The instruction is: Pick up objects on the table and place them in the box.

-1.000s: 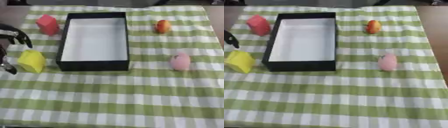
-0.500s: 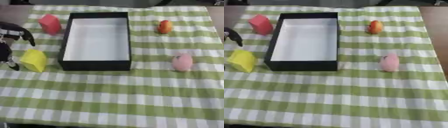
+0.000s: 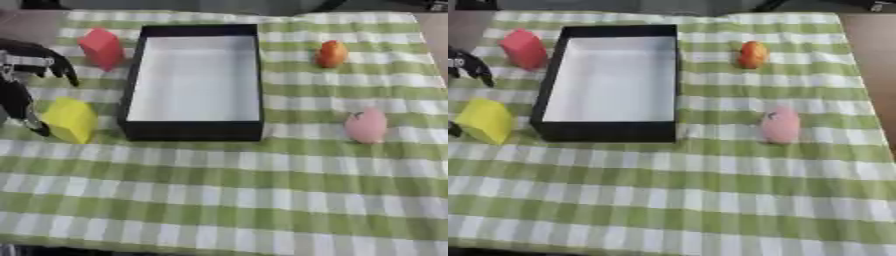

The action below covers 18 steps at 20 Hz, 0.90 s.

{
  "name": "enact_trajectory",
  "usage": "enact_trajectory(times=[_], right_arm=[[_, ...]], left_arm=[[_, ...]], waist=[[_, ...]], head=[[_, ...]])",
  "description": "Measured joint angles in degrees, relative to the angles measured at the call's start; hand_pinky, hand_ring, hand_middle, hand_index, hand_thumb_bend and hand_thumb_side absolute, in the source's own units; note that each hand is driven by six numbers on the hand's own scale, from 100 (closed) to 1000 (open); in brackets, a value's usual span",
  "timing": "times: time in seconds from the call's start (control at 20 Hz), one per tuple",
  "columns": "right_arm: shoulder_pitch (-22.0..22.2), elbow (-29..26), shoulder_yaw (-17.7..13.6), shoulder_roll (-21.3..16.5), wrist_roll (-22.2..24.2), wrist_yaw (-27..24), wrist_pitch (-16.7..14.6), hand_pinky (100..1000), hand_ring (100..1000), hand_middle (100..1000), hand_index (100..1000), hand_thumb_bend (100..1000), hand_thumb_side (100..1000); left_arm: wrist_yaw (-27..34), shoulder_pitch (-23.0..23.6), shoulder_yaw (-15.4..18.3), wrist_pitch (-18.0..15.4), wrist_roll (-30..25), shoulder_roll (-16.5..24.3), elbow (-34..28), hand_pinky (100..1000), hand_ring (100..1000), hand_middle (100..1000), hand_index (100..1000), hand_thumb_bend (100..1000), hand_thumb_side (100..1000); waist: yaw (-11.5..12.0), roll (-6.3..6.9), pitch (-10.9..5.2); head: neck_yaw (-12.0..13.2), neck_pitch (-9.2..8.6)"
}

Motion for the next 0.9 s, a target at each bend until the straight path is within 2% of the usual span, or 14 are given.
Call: enact_trajectory(times=[0.45,0.9], right_arm=[[-0.01,0.02,-0.03,0.41,-0.08,0.00,-0.01,754,689,750,890,100,737],[-0.01,0.13,-0.04,0.47,-0.19,-0.03,-0.09,754,690,750,890,100,741]], left_arm=[[1.13,-1.92,-1.75,0.26,-2.53,-2.29,3.77,825,866,871,839,746,100],[0.29,-2.00,-2.42,-0.73,-1.48,-4.66,7.71,792,827,827,844,727,100]], waist=[[-0.31,0.00,0.22],[-0.35,0.00,0.44]], head=[[-0.46,0.00],[-0.17,0.00]])
